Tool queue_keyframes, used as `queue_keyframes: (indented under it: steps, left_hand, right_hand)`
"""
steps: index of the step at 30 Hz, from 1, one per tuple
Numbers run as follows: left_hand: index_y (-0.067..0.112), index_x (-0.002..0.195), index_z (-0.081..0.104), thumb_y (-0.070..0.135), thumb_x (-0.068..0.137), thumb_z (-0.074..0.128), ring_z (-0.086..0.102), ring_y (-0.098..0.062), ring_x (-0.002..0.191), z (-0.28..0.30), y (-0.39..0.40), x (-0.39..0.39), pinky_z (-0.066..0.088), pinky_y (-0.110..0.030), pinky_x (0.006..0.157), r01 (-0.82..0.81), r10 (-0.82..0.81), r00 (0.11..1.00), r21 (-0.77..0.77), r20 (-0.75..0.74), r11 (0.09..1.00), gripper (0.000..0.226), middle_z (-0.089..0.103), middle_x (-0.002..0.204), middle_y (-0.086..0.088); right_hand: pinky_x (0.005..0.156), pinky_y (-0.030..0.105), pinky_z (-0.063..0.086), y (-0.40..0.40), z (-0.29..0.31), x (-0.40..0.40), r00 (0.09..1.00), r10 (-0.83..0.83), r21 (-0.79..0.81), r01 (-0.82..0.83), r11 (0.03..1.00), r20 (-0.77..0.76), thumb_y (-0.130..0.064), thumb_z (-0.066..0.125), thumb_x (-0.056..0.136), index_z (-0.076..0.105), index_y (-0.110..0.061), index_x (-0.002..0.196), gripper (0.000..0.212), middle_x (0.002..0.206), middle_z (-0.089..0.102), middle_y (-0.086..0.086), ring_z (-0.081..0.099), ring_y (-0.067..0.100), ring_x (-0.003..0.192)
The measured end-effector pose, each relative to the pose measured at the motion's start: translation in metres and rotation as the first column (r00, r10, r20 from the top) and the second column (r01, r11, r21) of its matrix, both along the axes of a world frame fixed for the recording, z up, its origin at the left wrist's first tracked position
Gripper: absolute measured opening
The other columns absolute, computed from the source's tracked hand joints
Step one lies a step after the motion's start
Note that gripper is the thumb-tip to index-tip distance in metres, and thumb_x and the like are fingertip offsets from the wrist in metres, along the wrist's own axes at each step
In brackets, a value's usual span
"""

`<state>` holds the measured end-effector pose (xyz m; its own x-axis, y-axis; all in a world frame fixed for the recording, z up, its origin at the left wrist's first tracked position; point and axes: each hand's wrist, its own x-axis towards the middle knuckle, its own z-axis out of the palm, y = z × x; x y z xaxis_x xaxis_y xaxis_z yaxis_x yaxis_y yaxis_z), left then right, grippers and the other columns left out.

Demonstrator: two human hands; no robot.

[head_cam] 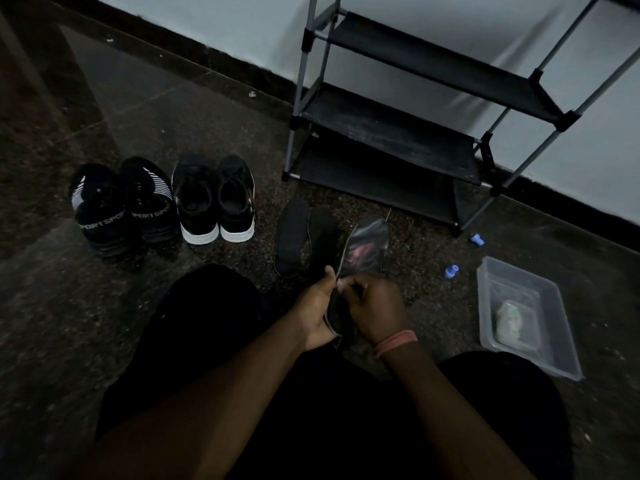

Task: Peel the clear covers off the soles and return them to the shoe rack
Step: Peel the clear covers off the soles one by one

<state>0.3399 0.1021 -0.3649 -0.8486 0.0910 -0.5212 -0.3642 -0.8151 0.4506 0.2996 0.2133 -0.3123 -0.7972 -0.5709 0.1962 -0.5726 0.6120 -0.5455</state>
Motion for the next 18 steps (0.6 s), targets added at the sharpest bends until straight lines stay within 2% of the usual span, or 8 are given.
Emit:
queue_keyframes:
  steps: [3, 6, 10, 12, 15, 18]
  left_hand:
    - [0.019, 0.106, 0.081, 0.058, 0.104, 0.025, 0.073, -0.018, 0.105, 0.000, 0.006, 0.005, 0.055, -0.034, 0.089, 0.029, -0.029, 1.000, 0.013, -0.007, 0.999, 0.068, 0.076, 0.117, -0.007]
    - [0.022, 0.105, 0.082, 0.064, 0.102, 0.026, 0.071, -0.022, 0.109, -0.003, 0.009, 0.007, 0.053, -0.038, 0.094, 0.048, -0.048, 0.999, 0.007, 0.013, 0.999, 0.071, 0.074, 0.119, -0.010]
    - [0.016, 0.092, 0.084, 0.067, 0.100, 0.022, 0.075, -0.022, 0.095, -0.001, -0.003, -0.001, 0.055, -0.036, 0.086, -0.048, 0.048, 0.998, 0.001, 0.050, 0.999, 0.082, 0.078, 0.106, -0.011]
    - [0.013, 0.096, 0.084, 0.065, 0.102, 0.023, 0.073, -0.024, 0.104, -0.002, -0.007, -0.005, 0.054, -0.037, 0.092, -0.075, 0.075, 0.997, -0.007, 0.024, 0.997, 0.080, 0.076, 0.115, -0.013]
    - [0.008, 0.119, 0.075, 0.059, 0.104, 0.025, 0.064, -0.027, 0.120, -0.002, -0.005, -0.004, 0.048, -0.040, 0.105, -0.095, 0.096, 0.995, 0.039, -0.014, 0.995, 0.073, 0.067, 0.132, -0.016]
    - [0.007, 0.135, 0.063, 0.054, 0.106, 0.030, 0.065, -0.027, 0.120, 0.002, -0.007, -0.003, 0.050, -0.041, 0.101, -0.107, 0.118, 0.989, 0.116, -0.089, 0.987, 0.064, 0.066, 0.133, -0.016]
  right_hand:
    - [0.074, 0.031, 0.054, -0.007, -0.003, -0.013, 0.989, -0.129, 0.010, 0.130, 0.991, -0.074, -0.020, 0.067, 0.088, 0.076, -0.018, 0.088, 0.010, 0.093, 0.073, 0.005, 0.068, 0.022, 0.084]
    - [0.073, 0.026, 0.051, -0.007, -0.002, -0.005, 0.996, -0.088, 0.054, 0.089, 0.995, -0.025, -0.019, 0.066, 0.088, 0.076, -0.021, 0.090, 0.011, 0.091, 0.075, -0.001, 0.069, 0.016, 0.082]
    - [0.079, 0.024, 0.056, -0.005, 0.000, 0.019, 0.959, -0.012, -0.002, 0.013, 1.000, 0.285, -0.012, 0.068, 0.084, 0.077, -0.022, 0.086, 0.013, 0.084, 0.075, -0.013, 0.068, -0.001, 0.079]
    - [0.079, 0.022, 0.056, -0.003, -0.001, 0.023, 0.934, 0.002, -0.032, 0.010, 0.999, 0.358, -0.013, 0.070, 0.084, 0.077, -0.021, 0.083, 0.011, 0.081, 0.074, -0.014, 0.068, -0.005, 0.077]
    - [0.076, 0.019, 0.053, -0.001, 0.001, 0.017, 0.949, -0.037, 0.001, 0.038, 0.999, 0.312, -0.018, 0.072, 0.084, 0.076, -0.021, 0.082, 0.006, 0.079, 0.075, -0.012, 0.068, -0.002, 0.076]
    - [0.070, 0.025, 0.050, -0.003, 0.002, 0.004, 0.984, -0.115, 0.015, 0.114, 0.993, 0.137, -0.022, 0.069, 0.087, 0.075, -0.020, 0.083, 0.007, 0.083, 0.075, -0.002, 0.069, 0.012, 0.077]
